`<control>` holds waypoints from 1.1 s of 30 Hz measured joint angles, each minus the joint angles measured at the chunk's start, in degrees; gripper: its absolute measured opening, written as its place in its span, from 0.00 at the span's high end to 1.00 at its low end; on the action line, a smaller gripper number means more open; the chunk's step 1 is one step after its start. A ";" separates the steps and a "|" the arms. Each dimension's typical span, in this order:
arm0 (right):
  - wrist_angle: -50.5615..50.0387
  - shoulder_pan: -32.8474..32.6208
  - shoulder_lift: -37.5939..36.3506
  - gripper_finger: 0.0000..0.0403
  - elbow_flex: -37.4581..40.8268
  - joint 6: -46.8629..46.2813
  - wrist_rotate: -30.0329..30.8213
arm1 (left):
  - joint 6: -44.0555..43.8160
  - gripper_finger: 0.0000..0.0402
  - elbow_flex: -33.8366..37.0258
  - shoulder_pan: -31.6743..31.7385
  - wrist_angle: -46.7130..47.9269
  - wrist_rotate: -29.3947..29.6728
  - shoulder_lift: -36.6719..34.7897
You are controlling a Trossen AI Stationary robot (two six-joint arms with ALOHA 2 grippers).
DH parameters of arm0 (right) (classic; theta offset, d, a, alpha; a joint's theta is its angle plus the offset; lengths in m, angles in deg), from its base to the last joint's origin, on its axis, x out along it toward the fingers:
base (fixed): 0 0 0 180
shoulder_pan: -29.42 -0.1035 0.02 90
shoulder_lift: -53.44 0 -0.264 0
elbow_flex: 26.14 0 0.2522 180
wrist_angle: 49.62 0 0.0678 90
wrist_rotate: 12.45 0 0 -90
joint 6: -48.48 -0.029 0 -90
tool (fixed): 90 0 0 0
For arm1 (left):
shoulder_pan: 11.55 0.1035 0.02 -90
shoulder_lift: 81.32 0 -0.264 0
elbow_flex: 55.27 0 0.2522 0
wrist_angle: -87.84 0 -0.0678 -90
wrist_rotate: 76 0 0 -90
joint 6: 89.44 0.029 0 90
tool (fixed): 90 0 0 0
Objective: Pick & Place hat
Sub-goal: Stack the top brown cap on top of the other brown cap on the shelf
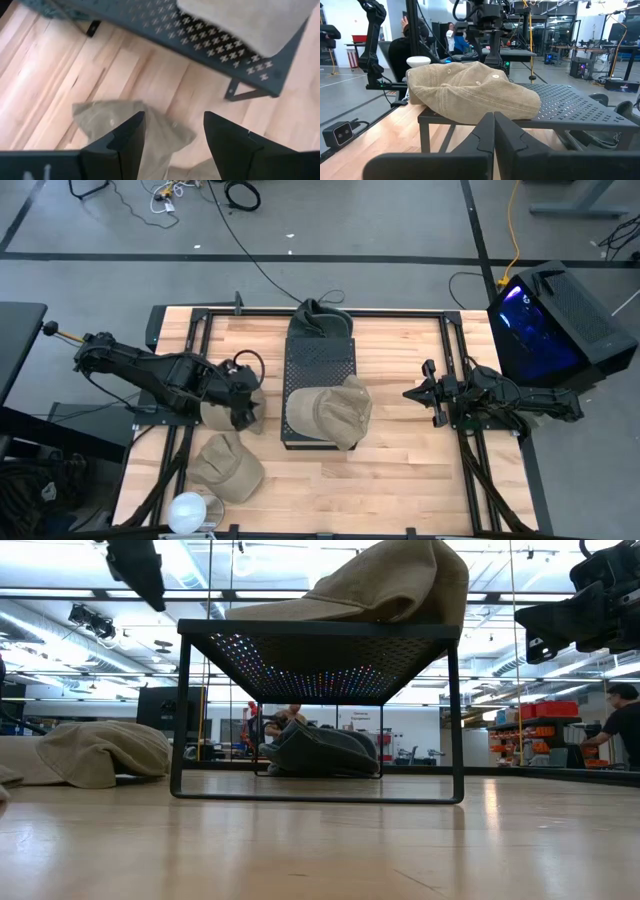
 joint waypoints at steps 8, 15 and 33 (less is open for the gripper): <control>0.00 -0.01 0.00 0.98 0.00 0.00 0.00 | -2.97 0.49 2.82 0.00 2.98 -2.30 0.07; 0.00 -0.01 0.00 0.98 0.00 0.00 0.00 | -6.99 0.49 10.69 0.05 2.72 -6.67 0.11; 0.00 -0.01 0.00 0.98 0.00 0.00 -0.02 | 4.12 0.49 13.20 11.81 2.67 -7.23 7.11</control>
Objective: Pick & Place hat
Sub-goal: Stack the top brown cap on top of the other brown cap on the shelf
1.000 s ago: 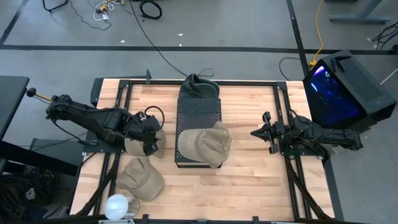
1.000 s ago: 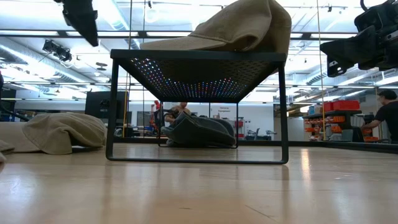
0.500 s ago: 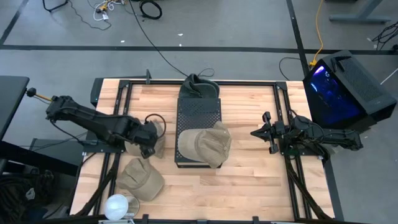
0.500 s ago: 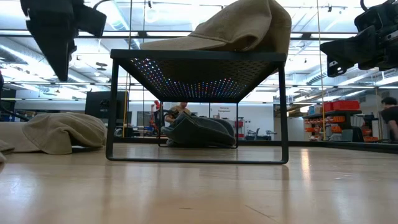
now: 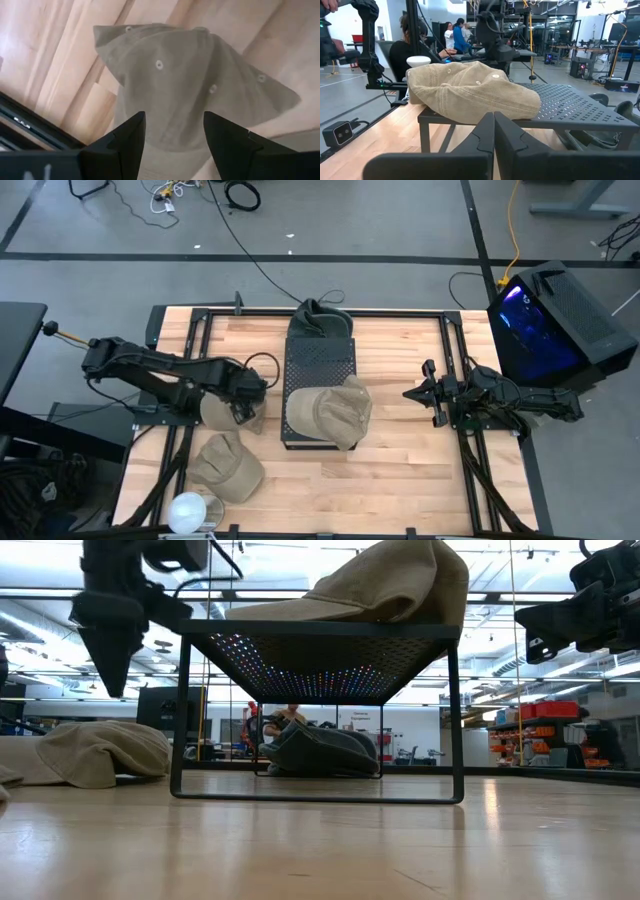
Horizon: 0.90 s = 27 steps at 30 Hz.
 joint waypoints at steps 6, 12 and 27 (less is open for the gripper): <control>0.02 0.00 0.00 0.98 0.00 -0.01 0.01 | 3.13 0.49 -0.01 3.52 0.08 -5.39 2.64; 0.02 0.00 0.00 0.98 0.00 0.00 0.00 | 6.17 0.49 -0.02 3.90 0.07 -6.59 5.84; 0.02 0.01 0.00 0.98 0.00 0.00 0.02 | 6.37 0.49 -0.04 3.88 0.06 -5.83 11.00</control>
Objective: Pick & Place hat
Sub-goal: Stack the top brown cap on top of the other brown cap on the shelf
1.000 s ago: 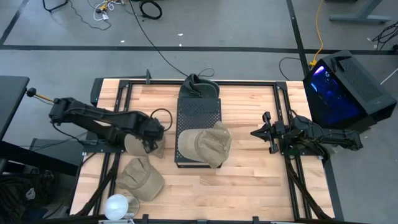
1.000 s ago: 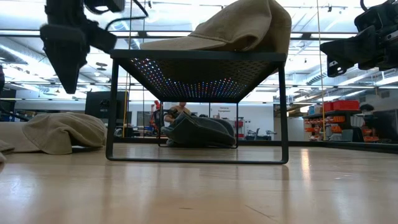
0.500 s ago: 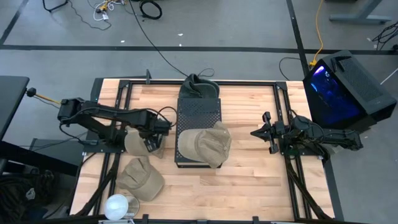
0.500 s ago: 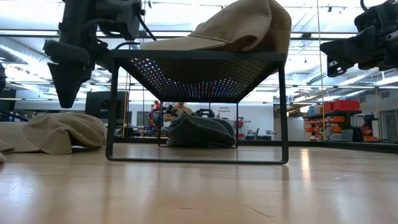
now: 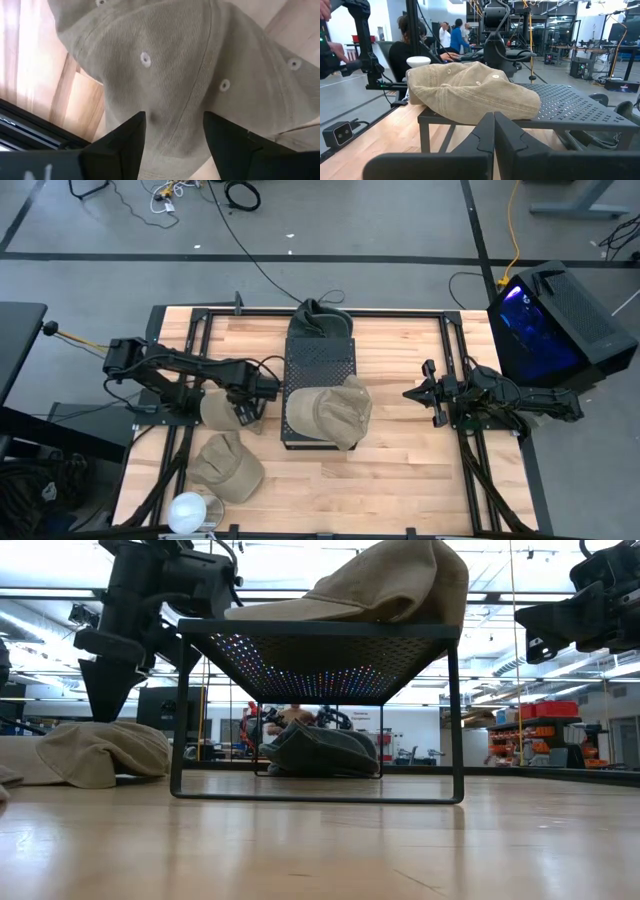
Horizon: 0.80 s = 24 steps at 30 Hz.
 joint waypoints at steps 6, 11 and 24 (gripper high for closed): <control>0.00 -0.01 0.00 0.98 0.00 0.00 0.00 | -0.24 0.55 0.00 -0.02 0.01 0.00 0.07; 0.00 -0.01 0.00 0.98 0.00 0.00 0.00 | -0.22 0.62 0.00 -0.02 -0.03 0.00 0.07; 0.00 0.01 0.00 0.98 0.00 0.00 -0.02 | 1.13 0.78 0.00 -0.02 -0.08 0.02 0.07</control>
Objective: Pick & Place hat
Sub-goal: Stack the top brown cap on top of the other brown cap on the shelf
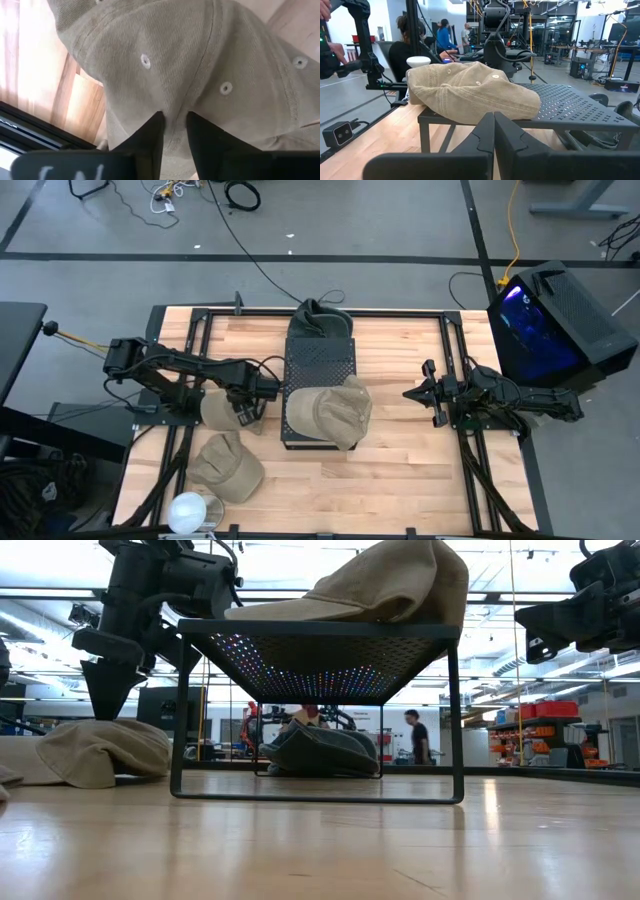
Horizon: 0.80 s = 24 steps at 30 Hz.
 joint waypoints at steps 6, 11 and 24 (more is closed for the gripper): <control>0.00 -0.02 0.00 0.98 0.00 -0.01 0.01 | 0.16 0.86 0.00 0.00 -0.02 0.00 0.00; 0.00 -0.02 0.00 0.98 0.00 0.00 0.00 | 0.16 0.90 0.01 0.00 -0.01 -0.04 0.00; 0.00 -0.01 0.00 0.98 0.00 0.00 0.02 | -0.25 0.97 0.02 0.02 0.00 -1.49 0.00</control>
